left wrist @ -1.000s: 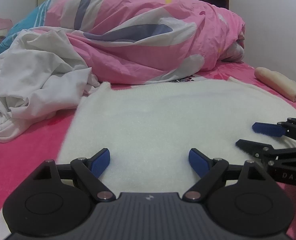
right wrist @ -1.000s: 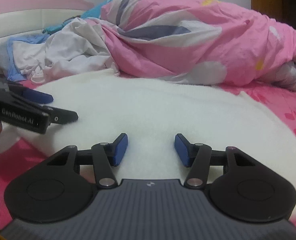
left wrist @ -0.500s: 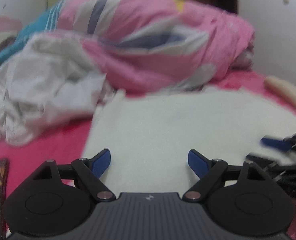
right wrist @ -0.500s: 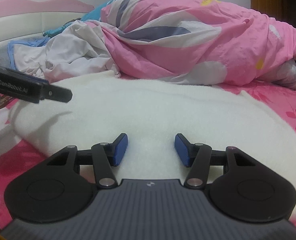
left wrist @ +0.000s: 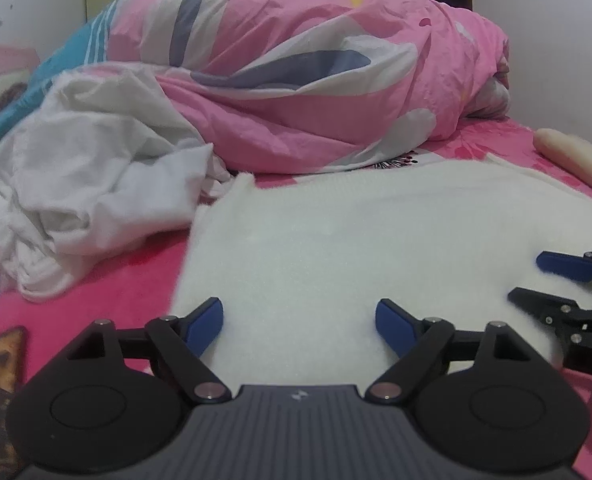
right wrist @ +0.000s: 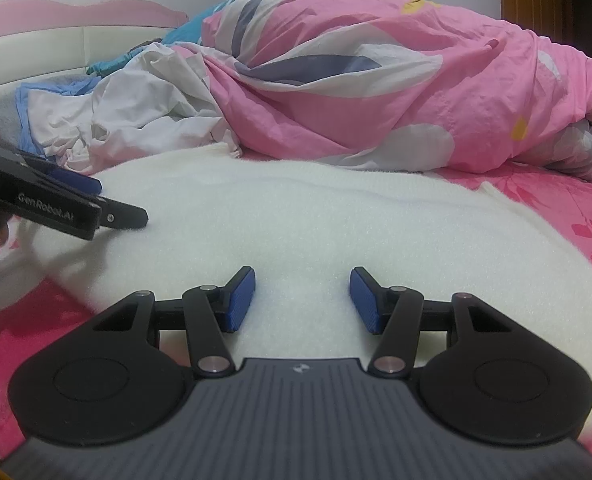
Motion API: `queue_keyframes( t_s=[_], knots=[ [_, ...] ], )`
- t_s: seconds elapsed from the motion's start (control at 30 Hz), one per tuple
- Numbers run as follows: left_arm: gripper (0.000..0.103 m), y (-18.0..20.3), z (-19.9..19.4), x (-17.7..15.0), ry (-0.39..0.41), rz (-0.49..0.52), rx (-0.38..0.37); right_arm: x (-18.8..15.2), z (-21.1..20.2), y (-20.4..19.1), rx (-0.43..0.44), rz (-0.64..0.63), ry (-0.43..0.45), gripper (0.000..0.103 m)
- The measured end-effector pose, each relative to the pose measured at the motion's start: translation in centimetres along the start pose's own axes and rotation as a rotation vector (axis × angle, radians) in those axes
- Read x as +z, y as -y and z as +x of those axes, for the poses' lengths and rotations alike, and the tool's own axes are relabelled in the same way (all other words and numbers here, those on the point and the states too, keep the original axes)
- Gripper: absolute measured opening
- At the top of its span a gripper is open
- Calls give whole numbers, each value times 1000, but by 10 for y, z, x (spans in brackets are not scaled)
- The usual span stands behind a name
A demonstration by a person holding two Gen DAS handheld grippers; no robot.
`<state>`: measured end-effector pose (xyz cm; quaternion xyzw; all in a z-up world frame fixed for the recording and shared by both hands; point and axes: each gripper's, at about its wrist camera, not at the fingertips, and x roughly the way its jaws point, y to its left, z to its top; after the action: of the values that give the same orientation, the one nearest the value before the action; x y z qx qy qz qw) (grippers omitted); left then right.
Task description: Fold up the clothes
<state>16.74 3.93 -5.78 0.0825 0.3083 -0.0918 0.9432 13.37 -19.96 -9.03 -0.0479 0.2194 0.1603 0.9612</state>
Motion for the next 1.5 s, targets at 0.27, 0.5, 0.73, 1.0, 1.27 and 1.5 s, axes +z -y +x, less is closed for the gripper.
queue_keyframes(
  t_s=[0.27, 0.5, 0.73, 1.0, 1.27, 1.5],
  knots=[
    [70, 3, -23, -10, -12, 0, -22, 0, 0, 2, 6, 7, 6, 53],
    [58, -3, -28, -20, 9, -41, -46, 0, 0, 1, 4, 6, 7, 53],
    [39, -14, -48, -41, -7, -88, -26, -1, -1, 1, 5, 6, 8, 53],
    [37, -19, -43, -57, 16, -125, -25, 1, 0, 0, 2, 2, 0, 53],
    [37, -26, -44, -60, 28, -147, -55, 15, 1, -3, -7, -2, -68, 53],
    [37, -32, -44, -64, 40, -167, -80, 46, -3, -36, 36, -64, -59, 53]
  ],
)
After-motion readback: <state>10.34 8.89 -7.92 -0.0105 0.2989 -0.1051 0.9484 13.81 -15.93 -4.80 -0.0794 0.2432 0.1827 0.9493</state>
